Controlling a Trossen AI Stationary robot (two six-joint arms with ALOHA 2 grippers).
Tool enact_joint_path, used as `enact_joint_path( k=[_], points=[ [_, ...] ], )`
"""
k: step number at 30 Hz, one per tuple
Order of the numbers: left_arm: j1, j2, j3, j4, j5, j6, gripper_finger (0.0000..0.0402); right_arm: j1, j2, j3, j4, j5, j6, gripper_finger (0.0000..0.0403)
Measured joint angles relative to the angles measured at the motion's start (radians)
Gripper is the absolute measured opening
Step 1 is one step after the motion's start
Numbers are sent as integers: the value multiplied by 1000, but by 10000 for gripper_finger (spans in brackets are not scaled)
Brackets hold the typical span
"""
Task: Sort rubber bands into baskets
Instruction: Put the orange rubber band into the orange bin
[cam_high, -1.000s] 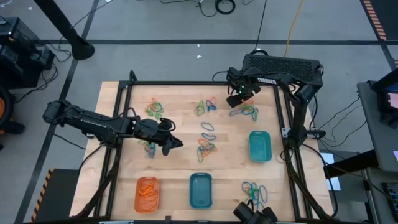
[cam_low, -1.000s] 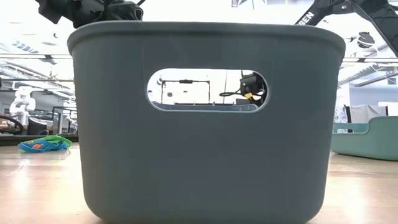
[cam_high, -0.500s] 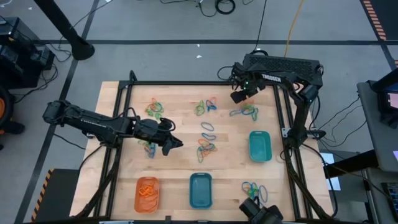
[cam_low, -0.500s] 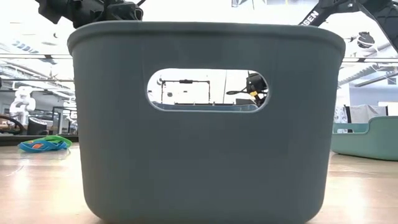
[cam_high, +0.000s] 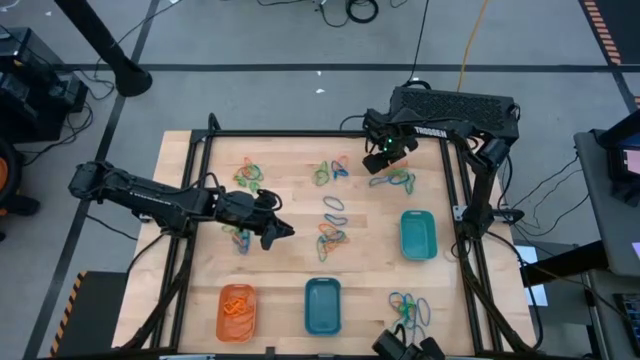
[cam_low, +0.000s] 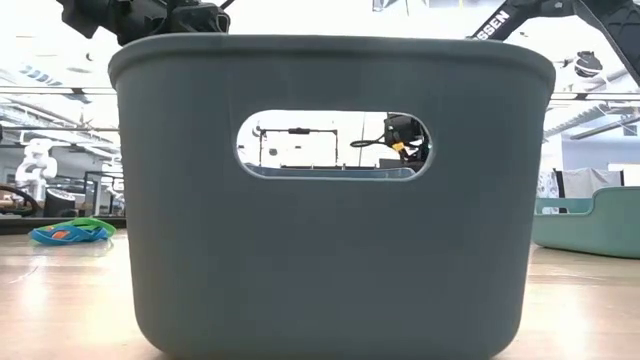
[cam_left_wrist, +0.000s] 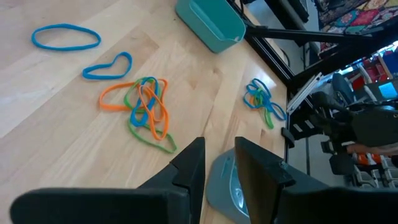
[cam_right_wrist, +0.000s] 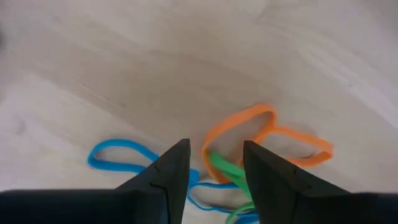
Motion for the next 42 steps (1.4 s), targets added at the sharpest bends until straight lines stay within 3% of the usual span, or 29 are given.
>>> enact_joint_path(
  k=[7,16,19,23,27,38,42],
  points=[
    [0,0,0,0,0,0,93,2,0,-5,22,2,45,141],
    [-1,0,0,0,0,-26,93,10,-4,-142,183,-30,87,134],
    [-1,0,0,1,0,-25,93,15,-4,-145,191,-28,82,102],
    [-1,0,0,3,0,-26,93,19,-4,-147,217,-29,53,22],
    [-1,0,0,5,0,-27,93,33,-13,-134,227,-18,36,5],
    [-7,0,0,29,-4,-26,93,59,-303,-93,270,-29,78,1],
    [-7,0,0,29,-18,-18,93,63,-407,-93,269,-121,84,1]
  ],
)
